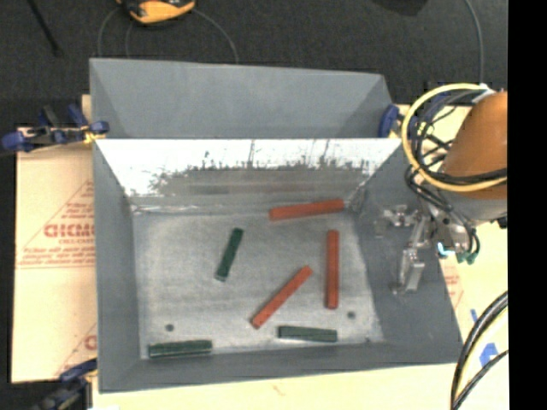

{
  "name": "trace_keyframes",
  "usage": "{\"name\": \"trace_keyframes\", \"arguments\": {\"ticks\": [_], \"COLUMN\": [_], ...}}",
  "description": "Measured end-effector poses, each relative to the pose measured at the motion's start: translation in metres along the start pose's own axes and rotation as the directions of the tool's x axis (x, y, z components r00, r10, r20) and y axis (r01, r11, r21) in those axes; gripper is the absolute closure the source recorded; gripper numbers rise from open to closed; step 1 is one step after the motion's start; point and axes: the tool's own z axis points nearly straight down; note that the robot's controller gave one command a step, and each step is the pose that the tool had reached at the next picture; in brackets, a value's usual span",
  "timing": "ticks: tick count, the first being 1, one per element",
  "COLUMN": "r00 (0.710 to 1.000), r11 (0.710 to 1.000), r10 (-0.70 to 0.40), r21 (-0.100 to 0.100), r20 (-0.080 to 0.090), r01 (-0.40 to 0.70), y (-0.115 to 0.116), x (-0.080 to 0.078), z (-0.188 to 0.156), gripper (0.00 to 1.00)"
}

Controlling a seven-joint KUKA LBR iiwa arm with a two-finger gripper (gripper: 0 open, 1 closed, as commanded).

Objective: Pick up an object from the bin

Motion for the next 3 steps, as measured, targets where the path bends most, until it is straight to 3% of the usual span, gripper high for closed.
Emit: {"name": "trace_keyframes", "arguments": {"ticks": [1, 2, 3], "r00": [1.000, 1.000, 0.986], "r11": [1.000, 1.000, 0.986], "r10": [-0.003, 0.000, 0.168], "r21": [0.002, 0.003, -0.003], "r20": [0.008, 0.013, 0.009], "r01": [0.003, -0.001, -0.168], "y": [0.000, -0.006, -0.011], "x": [-0.002, 0.013, -0.006], "z": [-0.004, 0.048, 0.082], "gripper": [0.00, 0.00, 0.00]}}
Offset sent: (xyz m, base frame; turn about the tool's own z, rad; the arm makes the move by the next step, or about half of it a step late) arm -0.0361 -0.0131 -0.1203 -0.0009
